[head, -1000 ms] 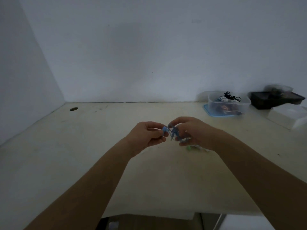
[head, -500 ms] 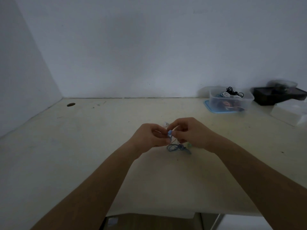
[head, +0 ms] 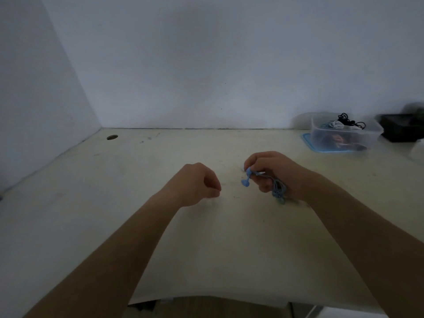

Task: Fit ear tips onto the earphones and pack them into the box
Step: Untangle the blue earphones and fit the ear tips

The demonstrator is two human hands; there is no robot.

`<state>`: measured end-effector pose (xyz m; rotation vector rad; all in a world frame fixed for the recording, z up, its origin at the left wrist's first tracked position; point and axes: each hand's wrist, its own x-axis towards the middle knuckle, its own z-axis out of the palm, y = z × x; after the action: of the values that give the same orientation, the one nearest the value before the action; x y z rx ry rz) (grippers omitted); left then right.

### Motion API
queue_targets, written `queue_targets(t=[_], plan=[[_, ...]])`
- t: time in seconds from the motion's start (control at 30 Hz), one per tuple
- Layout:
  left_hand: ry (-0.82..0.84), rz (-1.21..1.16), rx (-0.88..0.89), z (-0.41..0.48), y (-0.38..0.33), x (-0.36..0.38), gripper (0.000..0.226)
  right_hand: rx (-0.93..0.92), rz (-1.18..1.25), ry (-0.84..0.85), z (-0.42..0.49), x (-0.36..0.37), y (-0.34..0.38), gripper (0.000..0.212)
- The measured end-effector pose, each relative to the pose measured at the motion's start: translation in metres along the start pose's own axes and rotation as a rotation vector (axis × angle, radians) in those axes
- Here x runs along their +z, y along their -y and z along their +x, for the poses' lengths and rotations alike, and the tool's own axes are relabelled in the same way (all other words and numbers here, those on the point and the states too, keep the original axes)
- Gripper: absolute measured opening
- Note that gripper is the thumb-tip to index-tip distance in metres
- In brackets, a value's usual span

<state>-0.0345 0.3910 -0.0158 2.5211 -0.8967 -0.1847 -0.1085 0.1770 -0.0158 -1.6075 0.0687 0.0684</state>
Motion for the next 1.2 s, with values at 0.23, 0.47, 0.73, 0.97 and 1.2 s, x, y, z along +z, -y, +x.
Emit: queue_targets(t=[0.23,0.47,0.73,0.97,1.2], plan=[[0.1,0.139,-0.026,0.004,-0.003,0.013,0.021,0.01,-0.108,0.024,0.01,0.01,0.002,0.028],[0.041,-0.003,-0.017,0.004,0.002,0.009,0.019,0.026,-0.133,0.024,0.013,0.005,-0.003,0.023],[-0.139,-0.327,0.029,0.018,-0.002,-0.004,0.003,0.012,-0.595,0.071,0.015,-0.007,0.002,0.011],[-0.155,-0.73,-0.037,0.026,-0.006,0.014,0.007,-0.057,-0.754,-0.106,0.027,-0.004,-0.005,0.01],[-0.11,-1.082,-0.049,0.025,-0.002,0.023,0.017,-0.248,-0.549,-0.244,0.024,-0.002,-0.023,0.011]])
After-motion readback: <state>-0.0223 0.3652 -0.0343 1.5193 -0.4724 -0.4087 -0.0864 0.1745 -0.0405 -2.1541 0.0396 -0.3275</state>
